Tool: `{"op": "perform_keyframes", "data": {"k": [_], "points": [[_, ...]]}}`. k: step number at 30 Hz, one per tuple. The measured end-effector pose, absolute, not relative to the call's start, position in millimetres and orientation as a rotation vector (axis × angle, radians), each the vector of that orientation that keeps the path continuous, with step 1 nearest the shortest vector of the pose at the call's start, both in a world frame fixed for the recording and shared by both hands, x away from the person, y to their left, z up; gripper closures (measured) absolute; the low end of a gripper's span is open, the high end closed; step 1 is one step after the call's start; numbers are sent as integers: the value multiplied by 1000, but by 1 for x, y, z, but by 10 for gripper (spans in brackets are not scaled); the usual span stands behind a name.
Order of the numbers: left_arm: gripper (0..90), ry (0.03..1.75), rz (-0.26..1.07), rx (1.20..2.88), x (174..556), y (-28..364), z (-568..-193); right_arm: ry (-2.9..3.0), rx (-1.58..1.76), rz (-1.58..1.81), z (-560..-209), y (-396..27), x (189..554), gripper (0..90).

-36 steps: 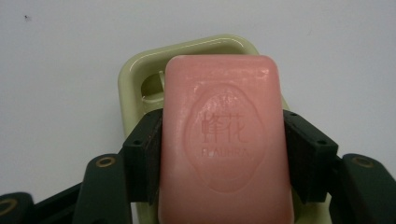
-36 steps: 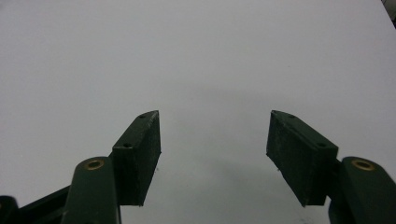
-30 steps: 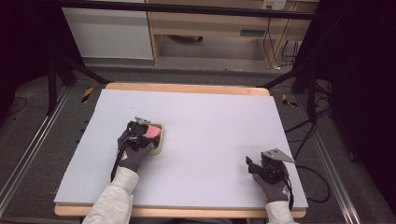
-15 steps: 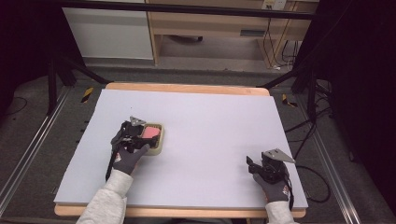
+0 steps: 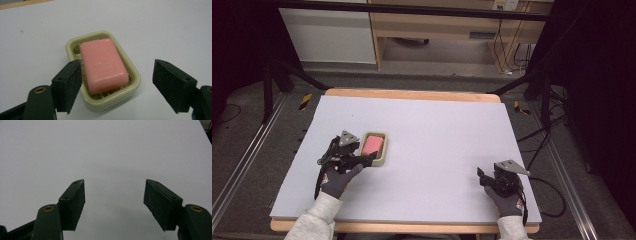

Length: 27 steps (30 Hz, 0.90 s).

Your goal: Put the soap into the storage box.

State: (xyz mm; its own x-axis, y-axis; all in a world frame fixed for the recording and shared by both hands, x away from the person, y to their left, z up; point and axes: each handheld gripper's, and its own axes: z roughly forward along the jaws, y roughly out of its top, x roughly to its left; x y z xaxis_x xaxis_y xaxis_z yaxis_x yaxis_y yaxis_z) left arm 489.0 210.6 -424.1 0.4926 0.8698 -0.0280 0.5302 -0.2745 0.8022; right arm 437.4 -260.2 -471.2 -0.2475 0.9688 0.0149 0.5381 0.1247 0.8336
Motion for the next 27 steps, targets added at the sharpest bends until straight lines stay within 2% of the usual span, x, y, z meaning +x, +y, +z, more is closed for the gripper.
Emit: {"op": "perform_keyframes", "data": {"k": [13,27], "points": [[225,1171,584,1942,464,247,-434,1832,1467,967,-473,-268,436,287],[239,1305,654,1974,456,293,-459,1846,1476,933,-477,-273,436,258]]}}
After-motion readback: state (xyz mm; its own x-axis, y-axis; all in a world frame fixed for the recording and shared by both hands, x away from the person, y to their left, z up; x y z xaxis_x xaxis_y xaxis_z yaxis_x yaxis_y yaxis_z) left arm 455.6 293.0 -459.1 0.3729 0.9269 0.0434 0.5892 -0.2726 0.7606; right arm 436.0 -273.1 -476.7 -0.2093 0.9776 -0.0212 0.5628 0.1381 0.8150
